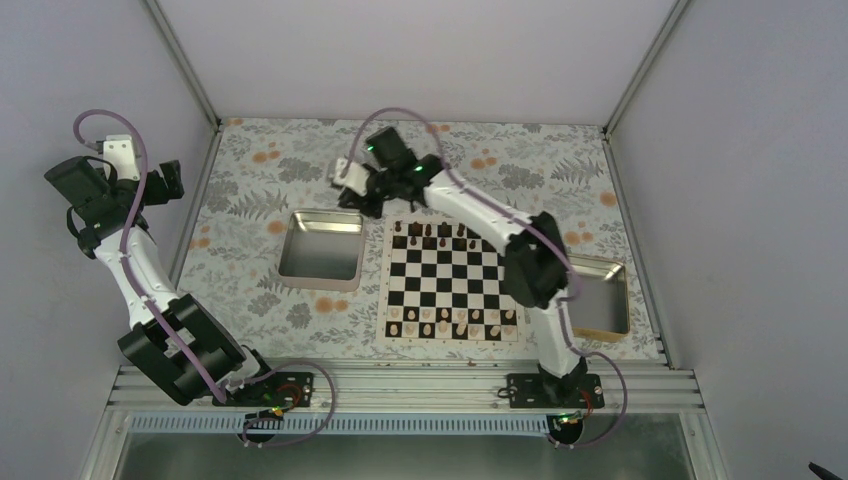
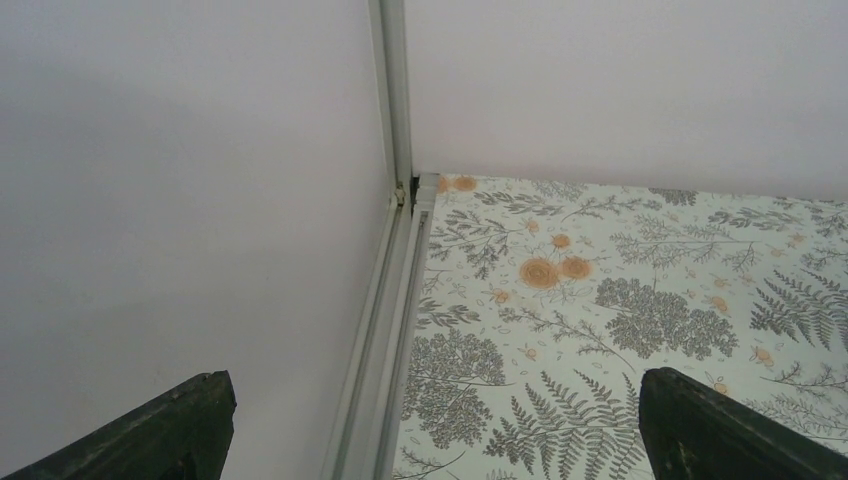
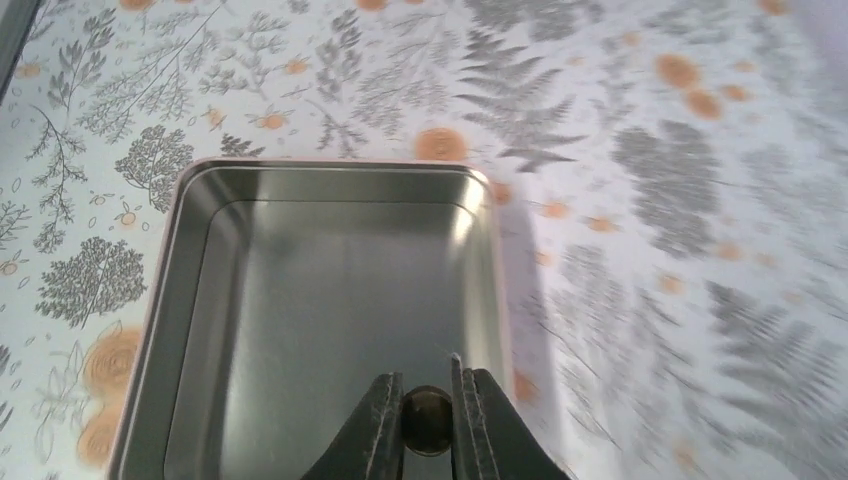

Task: Set up the chess pieces on the board
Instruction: Pick up the chess piece from the storage box, then place the chess piece on the chessboard.

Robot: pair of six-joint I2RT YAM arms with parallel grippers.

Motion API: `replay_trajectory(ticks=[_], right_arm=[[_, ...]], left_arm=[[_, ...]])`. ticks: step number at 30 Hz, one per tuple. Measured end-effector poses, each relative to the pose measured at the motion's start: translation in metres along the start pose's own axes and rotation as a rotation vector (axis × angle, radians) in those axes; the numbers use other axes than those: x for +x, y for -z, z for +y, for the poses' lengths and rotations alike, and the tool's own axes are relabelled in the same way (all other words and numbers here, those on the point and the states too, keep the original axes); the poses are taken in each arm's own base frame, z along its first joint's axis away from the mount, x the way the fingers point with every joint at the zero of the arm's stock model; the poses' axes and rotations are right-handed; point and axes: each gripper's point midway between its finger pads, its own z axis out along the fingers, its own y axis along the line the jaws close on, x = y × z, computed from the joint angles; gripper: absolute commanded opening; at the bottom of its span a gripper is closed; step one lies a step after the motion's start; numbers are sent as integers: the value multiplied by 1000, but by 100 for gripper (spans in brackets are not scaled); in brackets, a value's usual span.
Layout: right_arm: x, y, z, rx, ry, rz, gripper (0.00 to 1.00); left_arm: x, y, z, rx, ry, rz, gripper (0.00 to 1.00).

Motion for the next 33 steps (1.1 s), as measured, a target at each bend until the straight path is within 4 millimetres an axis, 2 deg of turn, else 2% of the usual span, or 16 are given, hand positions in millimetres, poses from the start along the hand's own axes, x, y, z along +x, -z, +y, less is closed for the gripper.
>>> replay_trajectory(ticks=[2, 5, 8, 10, 14, 16, 19, 24, 33], right_arm=[[-4, 37, -13, 50, -9, -25, 4], [12, 83, -28, 109, -51, -34, 4], [51, 113, -37, 137, -128, -11, 4], [86, 129, -39, 153, -192, 16, 4], [150, 162, -29, 191, -297, 79, 4], [170, 179, -22, 216, -321, 91, 4], [187, 200, -18, 257, -336, 89, 4], [221, 222, -20, 315, -365, 103, 4], [292, 229, -11, 328, -441, 167, 4]], left_arm=[[0, 0, 0, 0, -1, 0, 100], [-1, -1, 1, -6, -3, -4, 100], [-1, -2, 3, -9, -3, -8, 100], [1, -5, 4, -9, 2, -8, 100], [8, -11, 5, -13, 10, 1, 100], [13, -15, 5, -15, 16, 12, 100], [18, -18, 4, -13, 22, 23, 100], [22, -21, 3, -19, 19, 23, 100], [17, -19, 4, -53, -3, 1, 100]])
